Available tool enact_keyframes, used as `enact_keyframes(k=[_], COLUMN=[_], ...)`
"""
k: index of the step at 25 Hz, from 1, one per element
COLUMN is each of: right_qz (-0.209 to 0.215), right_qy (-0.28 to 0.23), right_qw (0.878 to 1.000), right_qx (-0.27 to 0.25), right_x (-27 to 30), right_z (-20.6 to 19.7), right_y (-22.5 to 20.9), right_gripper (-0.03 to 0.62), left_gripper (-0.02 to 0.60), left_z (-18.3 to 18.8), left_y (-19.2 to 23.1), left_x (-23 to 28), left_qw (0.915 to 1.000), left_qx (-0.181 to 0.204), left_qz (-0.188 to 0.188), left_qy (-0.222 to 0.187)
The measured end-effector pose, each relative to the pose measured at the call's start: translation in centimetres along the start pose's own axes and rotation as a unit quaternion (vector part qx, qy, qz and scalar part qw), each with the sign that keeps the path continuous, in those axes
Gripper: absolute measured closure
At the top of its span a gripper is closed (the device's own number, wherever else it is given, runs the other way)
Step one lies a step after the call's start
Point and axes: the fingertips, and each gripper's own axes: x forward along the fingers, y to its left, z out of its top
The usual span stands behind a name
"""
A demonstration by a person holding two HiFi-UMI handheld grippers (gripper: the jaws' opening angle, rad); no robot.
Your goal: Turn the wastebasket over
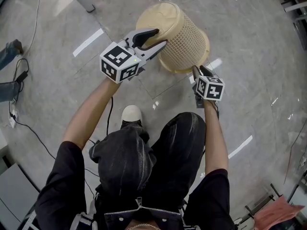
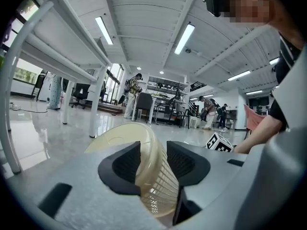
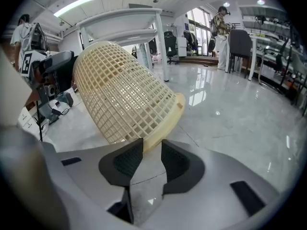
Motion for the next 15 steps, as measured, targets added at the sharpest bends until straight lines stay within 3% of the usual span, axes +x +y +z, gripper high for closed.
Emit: enact_keyframes(k=[7, 15], right_qz=[-0.006, -0.015], right_qy=[0.010, -0.006], right_qw=[1.000, 1.000], right_qx=[-0.009, -0.006], right_x=[0.2, -1.4], right_z=[-0.2, -0.4], right_y=[0.4, -1.1], right_gripper=[0.488, 0.490], left_gripper=[0.443, 0.442], left_z=[-0.4, -0.5], left_y=[0.1, -0.5], left_x=[-0.8, 0.0], left_qw=[0.9999, 0.9995], left_qx=[0.004, -0.015], left_qz=[-0.008, -0.027], left_qy=[-0.005, -0.001])
